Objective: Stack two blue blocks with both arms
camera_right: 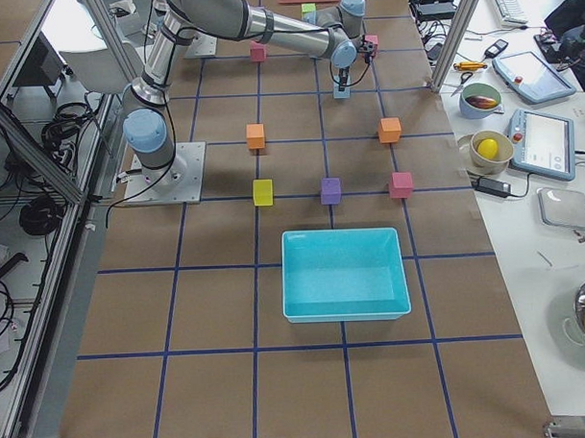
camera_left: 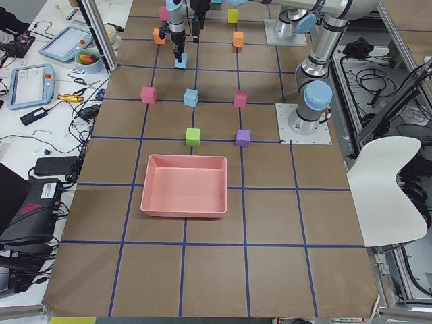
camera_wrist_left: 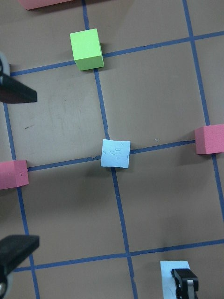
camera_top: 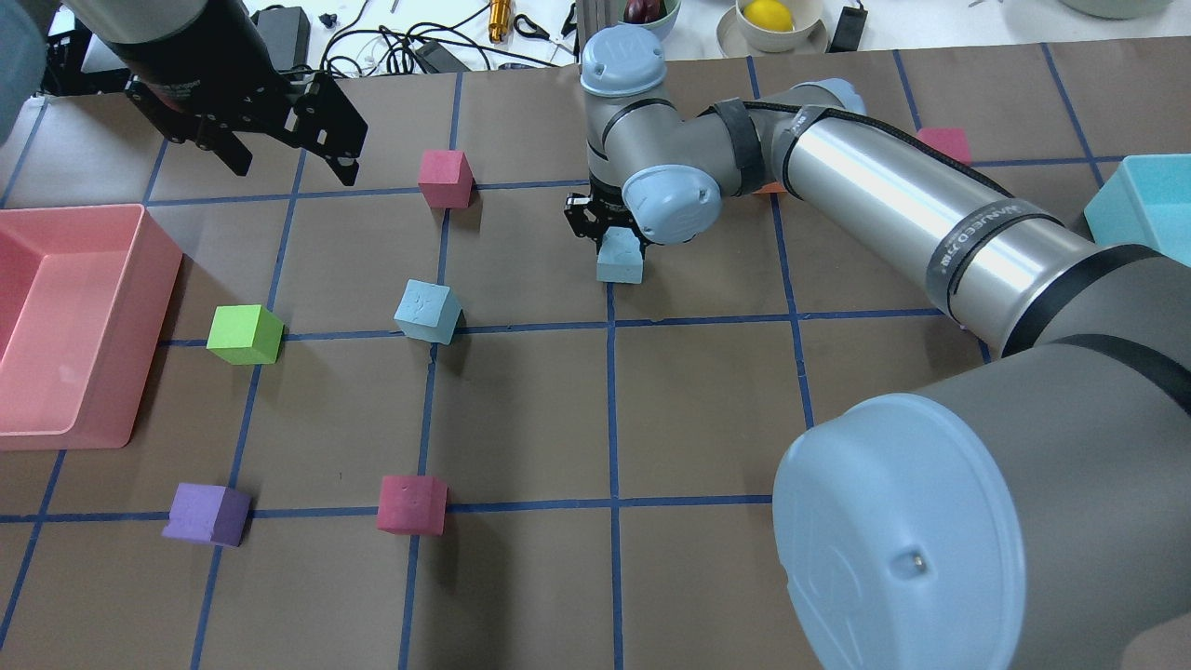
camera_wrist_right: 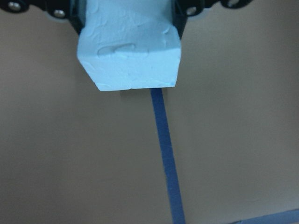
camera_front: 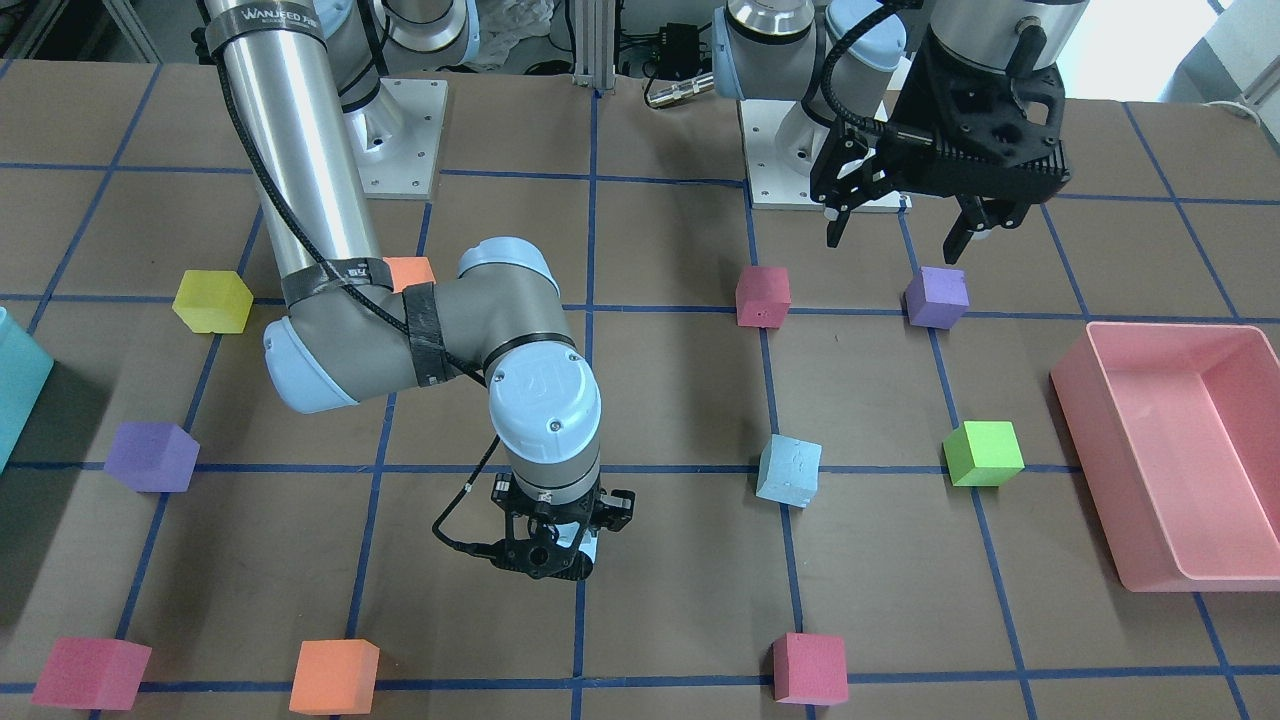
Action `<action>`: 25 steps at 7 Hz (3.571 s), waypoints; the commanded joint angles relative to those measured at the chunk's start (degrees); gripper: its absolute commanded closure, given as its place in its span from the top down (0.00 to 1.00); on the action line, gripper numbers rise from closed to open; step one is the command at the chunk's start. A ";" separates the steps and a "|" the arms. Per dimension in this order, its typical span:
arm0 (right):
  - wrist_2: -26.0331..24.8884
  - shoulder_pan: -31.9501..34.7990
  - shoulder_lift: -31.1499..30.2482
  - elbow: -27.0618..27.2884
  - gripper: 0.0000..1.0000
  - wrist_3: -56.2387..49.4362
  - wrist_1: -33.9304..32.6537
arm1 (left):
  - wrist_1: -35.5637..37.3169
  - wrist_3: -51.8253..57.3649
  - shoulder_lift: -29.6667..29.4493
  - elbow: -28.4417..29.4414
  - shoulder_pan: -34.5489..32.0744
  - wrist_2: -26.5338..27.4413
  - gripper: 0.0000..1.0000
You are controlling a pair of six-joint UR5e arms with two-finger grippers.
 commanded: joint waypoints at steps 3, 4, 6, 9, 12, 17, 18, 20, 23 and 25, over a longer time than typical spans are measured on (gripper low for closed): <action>0.42 0.88 0.56 0.39 0.79 0.30 -0.26 | 1.23 0.47 -2.52 -1.41 -0.02 0.24 1.00; 0.42 0.80 0.48 0.57 1.00 0.03 0.26 | 2.20 -0.14 -4.97 -3.68 0.07 -0.02 1.00; 0.16 0.45 0.04 0.57 1.00 -0.06 0.53 | 8.44 -0.05 -11.20 -5.90 0.16 0.41 1.00; 0.24 -8.12 -10.11 1.00 1.00 -4.59 8.14 | 14.50 -0.41 -18.16 -8.44 0.07 0.33 1.00; -0.54 -14.57 -25.49 8.35 1.00 -13.50 19.68 | 31.95 -0.24 -23.35 -18.25 -0.02 0.42 1.00; 0.24 -16.52 -33.96 11.55 1.00 -19.92 21.09 | 40.09 -0.49 -25.03 -22.44 -0.02 -0.29 0.00; 0.07 -16.60 -34.24 11.56 1.00 -20.10 21.10 | 40.00 -0.50 -24.95 -21.03 -0.02 -0.11 0.00; -0.46 -16.78 -35.38 11.56 1.00 -22.37 21.09 | 37.13 -4.15 -24.33 -17.27 -1.24 -0.02 0.00; -0.63 -17.48 -36.26 11.56 1.00 -23.79 25.22 | 23.15 -19.95 -27.30 -0.94 -9.31 -3.07 0.00; -0.81 -18.79 -36.87 11.56 1.00 -28.97 26.97 | 20.24 -26.65 -30.47 5.93 -14.31 -5.91 0.00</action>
